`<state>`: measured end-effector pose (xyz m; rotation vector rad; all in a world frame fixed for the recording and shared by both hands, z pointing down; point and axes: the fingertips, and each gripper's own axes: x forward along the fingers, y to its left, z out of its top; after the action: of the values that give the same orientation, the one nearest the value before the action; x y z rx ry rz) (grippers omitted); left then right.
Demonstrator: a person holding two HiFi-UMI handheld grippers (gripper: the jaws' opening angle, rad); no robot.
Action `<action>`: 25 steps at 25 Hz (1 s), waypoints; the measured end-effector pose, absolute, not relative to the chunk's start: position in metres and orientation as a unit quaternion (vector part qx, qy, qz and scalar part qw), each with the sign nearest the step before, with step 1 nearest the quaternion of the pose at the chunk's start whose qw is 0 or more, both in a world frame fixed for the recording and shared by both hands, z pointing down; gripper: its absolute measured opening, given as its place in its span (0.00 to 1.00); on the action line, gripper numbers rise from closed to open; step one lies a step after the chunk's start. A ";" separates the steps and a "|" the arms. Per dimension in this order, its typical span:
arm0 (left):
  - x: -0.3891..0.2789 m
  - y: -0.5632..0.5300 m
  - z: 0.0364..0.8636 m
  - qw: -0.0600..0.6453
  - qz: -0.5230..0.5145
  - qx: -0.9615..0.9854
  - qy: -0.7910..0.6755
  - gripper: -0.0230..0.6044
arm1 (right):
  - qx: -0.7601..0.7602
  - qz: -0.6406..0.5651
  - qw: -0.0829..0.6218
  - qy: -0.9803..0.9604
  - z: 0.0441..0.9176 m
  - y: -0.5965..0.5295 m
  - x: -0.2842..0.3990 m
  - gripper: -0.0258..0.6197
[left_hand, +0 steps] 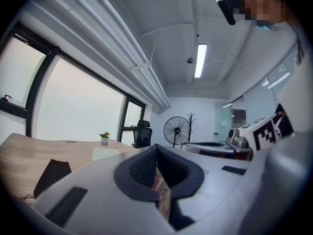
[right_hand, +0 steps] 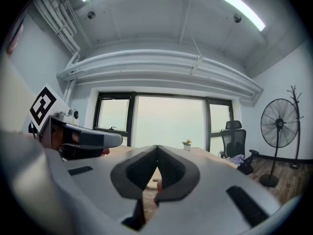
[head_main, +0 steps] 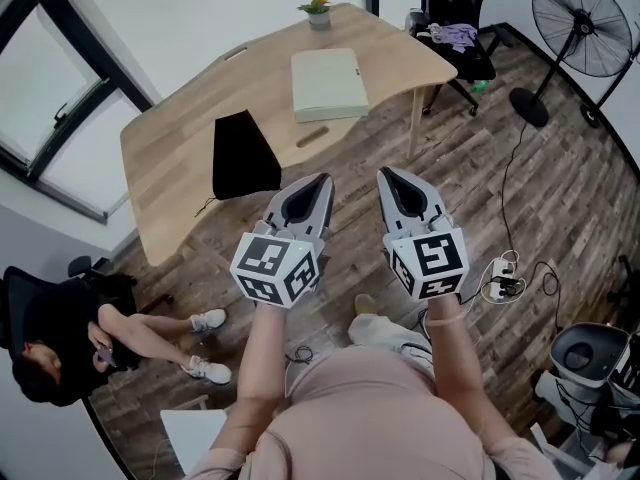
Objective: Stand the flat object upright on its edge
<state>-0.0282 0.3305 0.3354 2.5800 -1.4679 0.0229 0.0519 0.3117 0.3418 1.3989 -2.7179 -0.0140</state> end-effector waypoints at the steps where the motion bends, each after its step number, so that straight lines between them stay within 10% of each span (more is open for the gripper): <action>1: -0.027 0.326 0.335 0.087 0.008 0.865 -0.494 0.06 | 0.456 -0.005 0.043 -0.889 0.342 0.307 0.053 0.04; 25: -0.015 0.233 0.346 0.097 0.014 0.842 -0.531 0.05 | 0.423 0.003 0.047 -0.905 0.354 0.201 0.070 0.04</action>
<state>-0.0153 0.2334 0.3462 2.4917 -1.5730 0.0415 0.0704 0.2008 0.3539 1.2911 -2.7610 0.0106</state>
